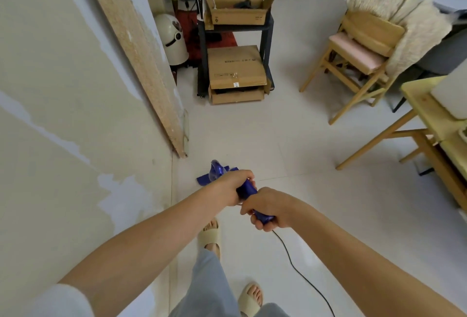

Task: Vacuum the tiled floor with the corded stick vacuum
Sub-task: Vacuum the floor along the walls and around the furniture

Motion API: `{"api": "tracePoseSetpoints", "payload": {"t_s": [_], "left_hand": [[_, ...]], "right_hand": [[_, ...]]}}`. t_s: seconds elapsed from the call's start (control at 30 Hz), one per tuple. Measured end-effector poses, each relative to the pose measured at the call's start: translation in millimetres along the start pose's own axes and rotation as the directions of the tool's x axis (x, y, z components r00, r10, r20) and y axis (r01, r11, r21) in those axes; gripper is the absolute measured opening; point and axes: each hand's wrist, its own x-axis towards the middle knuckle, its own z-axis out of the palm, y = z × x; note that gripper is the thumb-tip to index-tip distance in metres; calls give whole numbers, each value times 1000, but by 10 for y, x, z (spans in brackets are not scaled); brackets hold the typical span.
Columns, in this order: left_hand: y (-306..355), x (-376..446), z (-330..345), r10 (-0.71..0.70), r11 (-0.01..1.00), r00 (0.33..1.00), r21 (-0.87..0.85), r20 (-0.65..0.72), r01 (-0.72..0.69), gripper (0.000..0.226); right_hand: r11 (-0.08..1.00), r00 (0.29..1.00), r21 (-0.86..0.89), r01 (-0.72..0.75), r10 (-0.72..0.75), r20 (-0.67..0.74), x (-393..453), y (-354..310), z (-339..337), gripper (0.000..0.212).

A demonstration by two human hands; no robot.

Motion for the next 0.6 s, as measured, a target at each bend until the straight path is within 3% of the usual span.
{"api": "tracePoseSetpoints", "payload": {"t_s": [0.33, 0.6], "left_hand": [[89, -31, -119, -70, 997, 998, -32, -1, 70, 10], [480, 351, -385, 55, 998, 995, 1, -82, -55, 15]], "right_hand": [[990, 1000, 141, 8, -8, 4, 7, -74, 174, 17], [984, 998, 180, 2, 10, -65, 629, -465, 343, 24]]}}
